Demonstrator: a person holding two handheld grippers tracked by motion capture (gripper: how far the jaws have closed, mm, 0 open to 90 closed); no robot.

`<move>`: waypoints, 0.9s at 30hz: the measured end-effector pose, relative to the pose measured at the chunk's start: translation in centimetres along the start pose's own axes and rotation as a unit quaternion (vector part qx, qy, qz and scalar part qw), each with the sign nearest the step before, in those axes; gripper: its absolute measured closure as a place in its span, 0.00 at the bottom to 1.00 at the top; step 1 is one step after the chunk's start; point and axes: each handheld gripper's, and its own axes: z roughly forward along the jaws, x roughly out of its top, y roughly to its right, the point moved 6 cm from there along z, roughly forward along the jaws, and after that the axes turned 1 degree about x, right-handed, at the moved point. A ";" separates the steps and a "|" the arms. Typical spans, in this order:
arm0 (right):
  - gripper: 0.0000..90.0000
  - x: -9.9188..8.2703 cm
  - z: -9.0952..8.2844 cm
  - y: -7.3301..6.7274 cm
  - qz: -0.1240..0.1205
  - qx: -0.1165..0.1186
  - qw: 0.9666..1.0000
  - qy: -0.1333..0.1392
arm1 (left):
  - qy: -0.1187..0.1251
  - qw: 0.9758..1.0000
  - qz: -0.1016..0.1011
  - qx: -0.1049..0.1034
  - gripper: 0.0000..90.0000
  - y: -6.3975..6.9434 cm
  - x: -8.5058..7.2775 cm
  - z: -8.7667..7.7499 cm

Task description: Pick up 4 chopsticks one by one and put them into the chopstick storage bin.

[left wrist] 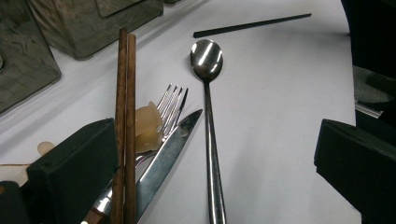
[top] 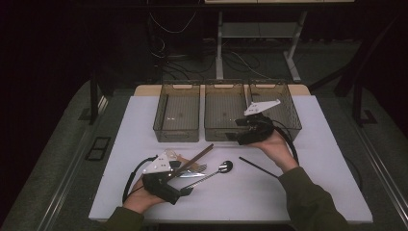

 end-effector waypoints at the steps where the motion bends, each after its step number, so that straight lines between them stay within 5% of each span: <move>1: 0.34 -0.6 -0.3 0.0 0.000 0.001 1.000 -0.004 | -0.001 1.000 0.001 0.000 0.00 0.0 0.0 0.0; 12: 0.40 -5.3 -3.7 0.1 0.017 0.009 1.000 0.011 | -0.002 1.000 -0.006 0.002 0.00 -0.2 -0.1 0.1; 27: 0.55 -9.6 -7.0 0.0 0.025 -0.008 1.000 -0.017 | -0.004 1.000 -0.004 0.007 0.00 -0.1 -0.2 -0.1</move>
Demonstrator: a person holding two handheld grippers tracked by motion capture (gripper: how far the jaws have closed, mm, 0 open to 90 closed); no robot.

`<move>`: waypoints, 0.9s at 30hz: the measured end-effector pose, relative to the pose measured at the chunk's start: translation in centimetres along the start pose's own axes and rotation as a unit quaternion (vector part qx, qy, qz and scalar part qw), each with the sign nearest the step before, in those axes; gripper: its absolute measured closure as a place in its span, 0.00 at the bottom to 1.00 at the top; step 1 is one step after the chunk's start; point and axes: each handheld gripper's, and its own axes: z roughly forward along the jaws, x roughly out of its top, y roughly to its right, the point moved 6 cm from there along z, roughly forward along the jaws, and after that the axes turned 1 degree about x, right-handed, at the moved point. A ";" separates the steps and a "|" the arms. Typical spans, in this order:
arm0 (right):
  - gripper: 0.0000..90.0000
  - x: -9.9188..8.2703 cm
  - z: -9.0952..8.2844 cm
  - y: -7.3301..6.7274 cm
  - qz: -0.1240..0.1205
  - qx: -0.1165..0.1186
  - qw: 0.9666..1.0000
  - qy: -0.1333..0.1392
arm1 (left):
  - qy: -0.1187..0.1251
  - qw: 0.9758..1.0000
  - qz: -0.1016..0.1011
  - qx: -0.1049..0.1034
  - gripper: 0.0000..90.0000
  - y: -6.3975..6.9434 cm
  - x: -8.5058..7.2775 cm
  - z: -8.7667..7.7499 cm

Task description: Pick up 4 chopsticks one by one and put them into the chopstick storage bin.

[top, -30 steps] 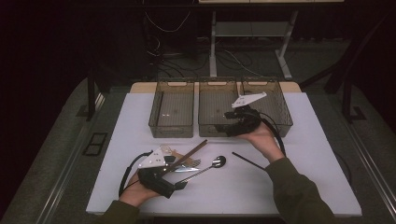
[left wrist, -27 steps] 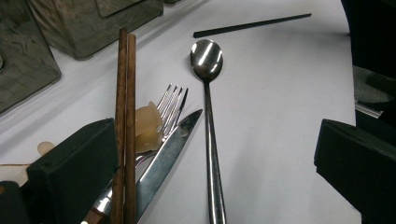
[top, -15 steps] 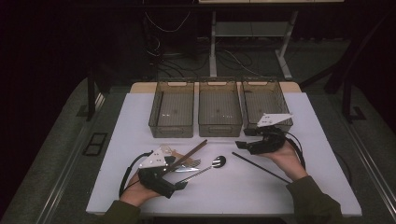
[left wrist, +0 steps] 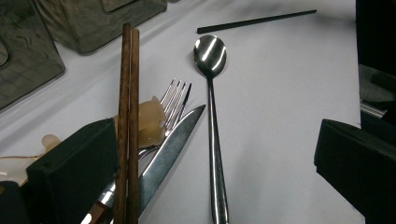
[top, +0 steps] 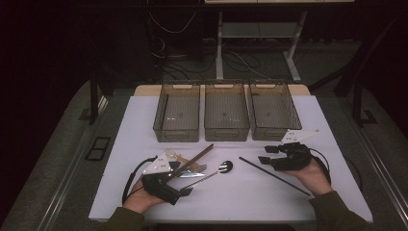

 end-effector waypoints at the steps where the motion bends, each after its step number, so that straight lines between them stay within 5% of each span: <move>1: 0.56 -0.3 -0.1 0.0 0.002 0.003 1.000 -0.003 | 0.001 1.000 0.001 -0.001 0.00 0.0 0.0 0.0; 12: 0.73 -3.8 -0.7 0.1 -0.008 0.002 0.998 -0.059 | 0.000 1.000 0.002 -0.003 0.00 0.2 0.0 0.1; 27: 0.89 -6.5 -0.9 0.8 -0.010 0.011 0.995 -0.096 | -0.003 1.000 0.003 -0.002 0.00 0.3 -0.1 -0.1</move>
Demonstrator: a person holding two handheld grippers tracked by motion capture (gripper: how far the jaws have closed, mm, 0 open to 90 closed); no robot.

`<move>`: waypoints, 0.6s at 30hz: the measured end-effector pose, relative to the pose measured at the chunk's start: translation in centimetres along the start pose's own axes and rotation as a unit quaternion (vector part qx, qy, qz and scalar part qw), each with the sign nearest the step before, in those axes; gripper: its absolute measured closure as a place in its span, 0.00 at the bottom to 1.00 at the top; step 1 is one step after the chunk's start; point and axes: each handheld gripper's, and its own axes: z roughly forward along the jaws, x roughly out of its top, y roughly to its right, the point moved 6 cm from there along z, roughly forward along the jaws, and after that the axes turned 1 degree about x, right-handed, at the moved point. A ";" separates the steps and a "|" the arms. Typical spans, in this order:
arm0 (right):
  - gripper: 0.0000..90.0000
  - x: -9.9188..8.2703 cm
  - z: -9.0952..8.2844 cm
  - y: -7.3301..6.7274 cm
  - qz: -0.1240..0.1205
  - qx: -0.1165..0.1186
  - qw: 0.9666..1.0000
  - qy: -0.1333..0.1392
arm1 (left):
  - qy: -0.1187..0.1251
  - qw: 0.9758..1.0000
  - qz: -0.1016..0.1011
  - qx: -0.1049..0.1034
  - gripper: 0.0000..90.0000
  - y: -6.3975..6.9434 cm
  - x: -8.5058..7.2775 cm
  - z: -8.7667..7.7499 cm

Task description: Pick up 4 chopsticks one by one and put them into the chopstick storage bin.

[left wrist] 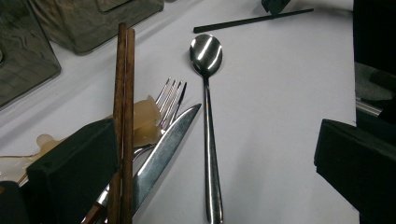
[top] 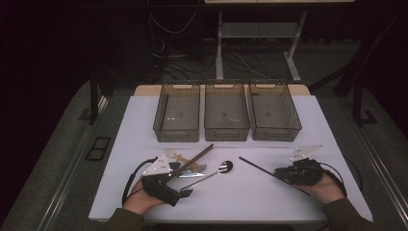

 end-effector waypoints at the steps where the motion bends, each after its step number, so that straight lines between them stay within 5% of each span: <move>1: 0.89 0.0 0.1 0.0 -0.001 -0.001 1.000 -0.003 | 0.001 1.000 0.000 0.000 0.00 0.0 0.0 0.0; 18: 0.96 -0.3 0.7 0.0 -0.006 -0.004 1.000 -0.015 | -0.001 1.000 0.005 0.001 0.00 0.1 0.0 0.0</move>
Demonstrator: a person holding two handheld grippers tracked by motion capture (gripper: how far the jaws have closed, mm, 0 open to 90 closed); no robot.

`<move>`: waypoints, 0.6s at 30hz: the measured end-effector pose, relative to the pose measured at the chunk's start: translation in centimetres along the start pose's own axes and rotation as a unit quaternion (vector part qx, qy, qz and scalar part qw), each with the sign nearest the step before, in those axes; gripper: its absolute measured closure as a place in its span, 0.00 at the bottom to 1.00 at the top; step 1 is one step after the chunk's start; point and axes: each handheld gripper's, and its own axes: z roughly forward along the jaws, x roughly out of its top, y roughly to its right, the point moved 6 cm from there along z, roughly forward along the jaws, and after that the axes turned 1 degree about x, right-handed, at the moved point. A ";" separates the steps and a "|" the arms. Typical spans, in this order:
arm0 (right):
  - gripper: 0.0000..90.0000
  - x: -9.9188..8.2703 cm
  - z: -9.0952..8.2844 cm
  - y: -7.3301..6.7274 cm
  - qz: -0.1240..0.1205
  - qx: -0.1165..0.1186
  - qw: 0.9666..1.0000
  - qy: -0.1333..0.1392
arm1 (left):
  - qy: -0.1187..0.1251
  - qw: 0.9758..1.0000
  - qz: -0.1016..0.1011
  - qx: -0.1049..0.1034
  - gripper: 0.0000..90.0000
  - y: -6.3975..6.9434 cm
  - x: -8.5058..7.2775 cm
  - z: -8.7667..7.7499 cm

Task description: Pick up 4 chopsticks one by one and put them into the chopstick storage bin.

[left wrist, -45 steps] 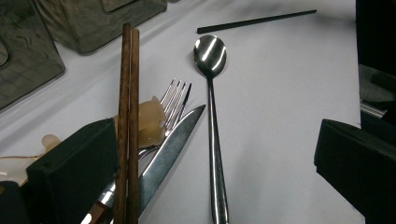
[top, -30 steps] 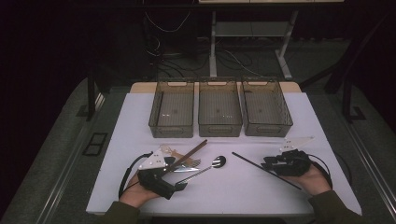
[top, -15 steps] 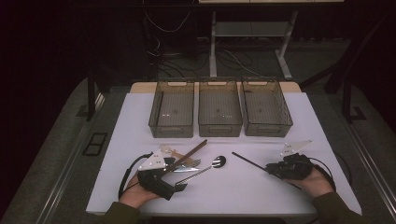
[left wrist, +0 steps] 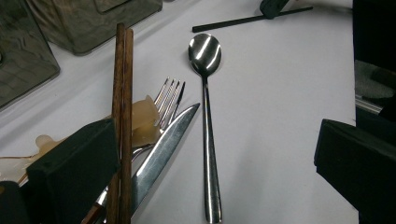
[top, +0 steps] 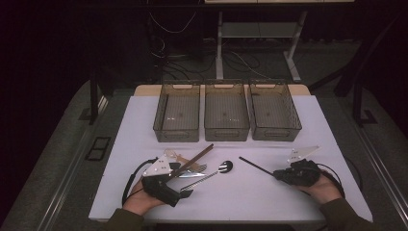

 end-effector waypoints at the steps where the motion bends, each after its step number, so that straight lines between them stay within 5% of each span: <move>1: 0.96 0.0 0.0 0.0 0.000 0.000 1.000 -0.001 | 0.000 1.000 0.001 0.000 0.00 0.0 0.0 0.0; 18: 0.96 0.8 -0.7 0.0 0.000 -0.002 1.000 0.012 | -0.002 1.000 0.002 0.000 0.00 0.1 0.0 0.1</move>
